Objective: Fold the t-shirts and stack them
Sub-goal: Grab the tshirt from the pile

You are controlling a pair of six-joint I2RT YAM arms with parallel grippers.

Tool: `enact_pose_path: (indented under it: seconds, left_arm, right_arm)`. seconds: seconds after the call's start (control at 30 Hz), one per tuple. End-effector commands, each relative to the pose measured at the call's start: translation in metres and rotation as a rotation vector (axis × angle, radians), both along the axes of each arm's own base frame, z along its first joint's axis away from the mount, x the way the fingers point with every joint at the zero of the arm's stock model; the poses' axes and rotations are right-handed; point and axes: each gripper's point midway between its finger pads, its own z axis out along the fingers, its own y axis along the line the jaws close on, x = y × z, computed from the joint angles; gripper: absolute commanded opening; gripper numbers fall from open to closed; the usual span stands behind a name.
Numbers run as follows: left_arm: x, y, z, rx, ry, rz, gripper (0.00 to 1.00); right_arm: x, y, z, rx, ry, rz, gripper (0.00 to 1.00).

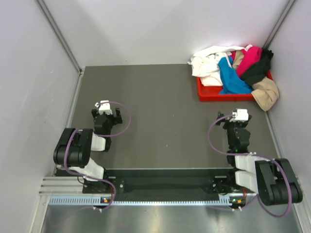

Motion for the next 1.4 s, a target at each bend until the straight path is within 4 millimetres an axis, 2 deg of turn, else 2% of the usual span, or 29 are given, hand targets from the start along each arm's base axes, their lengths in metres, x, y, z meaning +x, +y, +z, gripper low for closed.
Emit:
enact_pose_path:
  seconds: [0.0, 0.07, 0.17, 0.2, 0.23, 0.3, 0.33, 0.37, 0.4, 0.43, 0.47, 0.5, 0.53, 0.6, 0.63, 0.7, 0.73, 0.77, 0.8, 0.83, 0.87, 0.9, 0.93, 1.0, 1.03, 1.1, 1.2, 1.33, 1.37]
  left_arm:
    - [0.009, 0.002, 0.014, -0.01, -0.053, 0.013, 0.99]
    - [0.009, 0.002, 0.014, -0.011, -0.051, 0.01, 0.99]
    - [0.011, 0.003, 0.016, -0.002, -0.042, 0.013, 0.98]
    - [0.015, 0.002, 0.033, -0.007, -0.045, 0.01, 0.98]
    - [0.023, -0.005, 0.03, -0.014, 0.083, -0.024, 0.97]
    - [0.033, -0.02, 0.051, 0.021, 0.132, -0.138, 0.94]
    - [0.04, -0.041, 0.067, 0.011, 0.188, -0.259, 0.95]
    - [0.039, -0.048, 0.063, 0.011, 0.263, -0.316, 0.96]
    - [0.054, -0.056, 0.098, 0.049, 0.235, -0.383, 0.97]
    - [0.051, -0.066, 0.101, 0.052, 0.287, -0.44, 0.97]
    - [0.029, -0.066, 0.074, 0.042, 0.478, -0.461, 0.97]
    - [0.041, -0.067, 0.101, 0.085, 0.461, -0.48, 0.98]
    - [0.034, -0.068, 0.099, 0.095, 0.524, -0.497, 0.98]
    - [0.024, -0.059, 0.097, 0.117, 0.638, -0.469, 0.98]
    - [0.021, -0.057, 0.097, 0.127, 0.66, -0.464, 0.98]
    - [0.013, -0.05, 0.094, 0.155, 0.688, -0.445, 0.98]
    - [0.009, -0.049, 0.094, 0.158, 0.69, -0.448, 0.98]
    - [0.004, -0.05, 0.097, 0.162, 0.684, -0.455, 0.98]
    - [-0.003, -0.052, 0.091, 0.158, 0.698, -0.475, 0.98]
    - [-0.007, -0.052, 0.09, 0.155, 0.699, -0.482, 0.98]
    - [-0.011, -0.053, 0.091, 0.15, 0.697, -0.485, 0.98]
    - [-0.017, -0.055, 0.087, 0.137, 0.706, -0.494, 0.98]
    - [-0.019, -0.057, 0.084, 0.13, 0.71, -0.503, 0.98]
    - [-0.025, -0.059, 0.081, 0.108, 0.716, -0.507, 0.98]
    - [-0.026, -0.062, 0.079, 0.098, 0.719, -0.518, 0.98]
    - [-0.027, -0.062, 0.076, 0.09, 0.728, -0.519, 0.98]
    - [-0.025, -0.06, 0.074, 0.092, 0.735, -0.504, 0.98]
    - [-0.025, -0.06, 0.075, 0.091, 0.734, -0.495, 0.98]
    - [-0.025, -0.06, 0.075, 0.088, 0.735, -0.499, 0.98]
  right_arm:
    - [0.001, 0.005, 0.036, 0.03, -0.104, 0.016, 1.0]
    - [0.001, 0.005, 0.038, 0.031, -0.077, 0.013, 1.0]
    - [-0.002, 0.003, 0.072, 0.053, -0.136, 0.002, 1.0]
    - [-0.006, 0.003, 0.075, 0.056, -0.123, 0.004, 1.0]
    - [-0.005, 0.004, 0.089, 0.086, -0.14, 0.008, 1.0]
    - [-0.008, 0.008, 0.093, 0.097, -0.1, 0.028, 1.0]
    - [-0.006, 0.009, 0.113, 0.098, -0.115, 0.033, 1.0]
    - [-0.005, 0.009, 0.105, 0.088, -0.039, 0.031, 1.0]
    - [-0.002, 0.008, 0.106, 0.085, -0.001, 0.019, 1.0]
    - [0.003, 0.006, 0.138, 0.089, -0.024, 0.008, 1.0]
    - [0.006, 0.002, 0.127, 0.085, 0.072, -0.016, 1.0]
    - [0.018, -0.001, 0.117, 0.078, 0.155, -0.035, 1.0]
    - [0.029, -0.003, 0.153, 0.083, 0.128, -0.044, 1.0]
    - [0.052, -0.016, 0.12, 0.088, 0.335, -0.095, 1.0]
    - [0.069, -0.021, 0.154, 0.098, 0.305, -0.109, 1.0]
    - [0.1, -0.044, 0.121, 0.112, 0.45, -0.165, 1.0]
    - [0.119, -0.047, 0.145, 0.119, 0.414, -0.156, 1.0]
    - [0.131, -0.055, 0.14, 0.12, 0.44, -0.162, 0.99]
    - [0.153, -0.056, 0.109, 0.118, 0.518, -0.152, 0.98]
    - [0.172, -0.055, 0.128, 0.106, 0.483, -0.131, 0.97]
    - [0.189, -0.052, 0.091, 0.102, 0.583, -0.096, 0.95]
    - [0.2, -0.048, 0.085, 0.102, 0.609, -0.068, 0.93]
    - [0.218, -0.045, 0.102, 0.099, 0.575, -0.041, 0.91]
    - [0.238, -0.045, 0.059, 0.1, 0.665, -0.03, 0.9]
    - [0.248, -0.047, 0.063, 0.096, 0.658, -0.036, 0.88]
    - [0.261, -0.048, 0.03, 0.098, 0.715, -0.032, 0.88]
    - [0.271, -0.051, 0.01, 0.102, 0.737, -0.053, 0.84]
    - [0.278, -0.048, 0.006, 0.114, 0.721, -0.042, 0.51]
    - [0.278, -0.048, 0.013, 0.12, 0.708, -0.046, 0.29]
